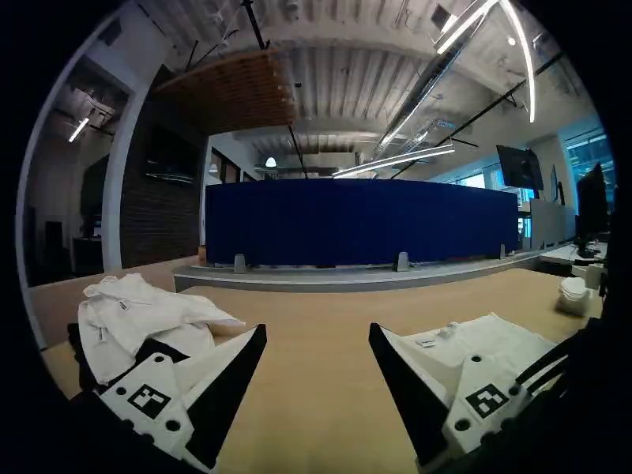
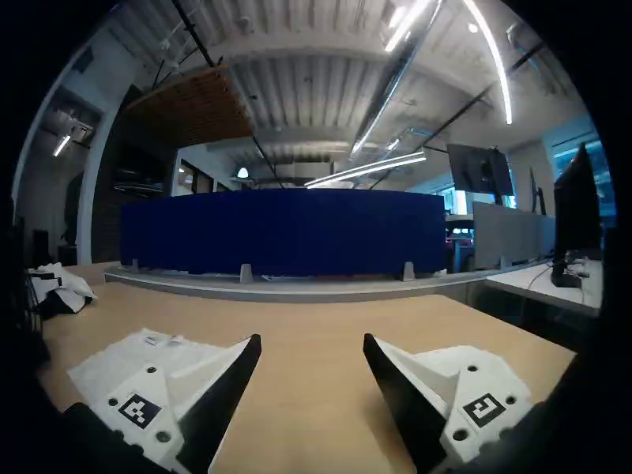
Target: Fold towel
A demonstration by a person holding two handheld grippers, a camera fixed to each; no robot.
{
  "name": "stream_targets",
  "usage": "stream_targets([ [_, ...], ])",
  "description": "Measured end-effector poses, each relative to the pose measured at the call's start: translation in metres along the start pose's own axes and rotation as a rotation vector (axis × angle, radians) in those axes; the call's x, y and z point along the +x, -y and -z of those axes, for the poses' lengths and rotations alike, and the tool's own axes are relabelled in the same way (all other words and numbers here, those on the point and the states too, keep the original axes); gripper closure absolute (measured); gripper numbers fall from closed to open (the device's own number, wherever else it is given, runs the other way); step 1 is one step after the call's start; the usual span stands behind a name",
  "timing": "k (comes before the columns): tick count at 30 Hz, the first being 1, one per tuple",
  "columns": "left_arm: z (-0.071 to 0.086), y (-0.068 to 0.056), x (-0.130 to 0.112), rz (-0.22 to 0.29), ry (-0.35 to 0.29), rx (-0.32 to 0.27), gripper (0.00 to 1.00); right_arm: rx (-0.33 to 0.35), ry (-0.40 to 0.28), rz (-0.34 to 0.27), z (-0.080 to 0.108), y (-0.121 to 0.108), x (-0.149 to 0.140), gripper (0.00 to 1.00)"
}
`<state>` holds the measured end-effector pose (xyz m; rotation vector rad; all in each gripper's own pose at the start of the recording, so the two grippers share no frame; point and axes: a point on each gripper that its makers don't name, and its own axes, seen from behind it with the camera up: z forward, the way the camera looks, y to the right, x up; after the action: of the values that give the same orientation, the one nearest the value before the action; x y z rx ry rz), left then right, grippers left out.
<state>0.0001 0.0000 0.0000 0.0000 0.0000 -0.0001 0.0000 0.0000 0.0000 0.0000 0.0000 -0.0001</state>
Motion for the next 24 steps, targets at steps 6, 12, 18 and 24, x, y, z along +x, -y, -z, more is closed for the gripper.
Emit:
stream_targets([
  [6,0.0002,-0.0003,0.0002,0.001,0.0,0.0,0.04,0.0,0.0,0.0,0.0,0.0,-0.0004,0.0],
  [12,0.0003,-0.0008,0.0003,0.001,0.0,0.0,0.04,0.0,0.0,0.0,0.0004,0.0001,-0.0008,0.0],
  [18,-0.0003,-0.0002,0.0007,0.0,0.0,0.0,0.04,0.0,0.0,0.001,-0.0001,-0.0003,-0.0001,0.0],
  [24,0.0014,-0.0006,0.001,0.001,0.0,0.0,0.04,0.0,0.001,0.001,-0.0004,0.0001,-0.0004,0.0],
])
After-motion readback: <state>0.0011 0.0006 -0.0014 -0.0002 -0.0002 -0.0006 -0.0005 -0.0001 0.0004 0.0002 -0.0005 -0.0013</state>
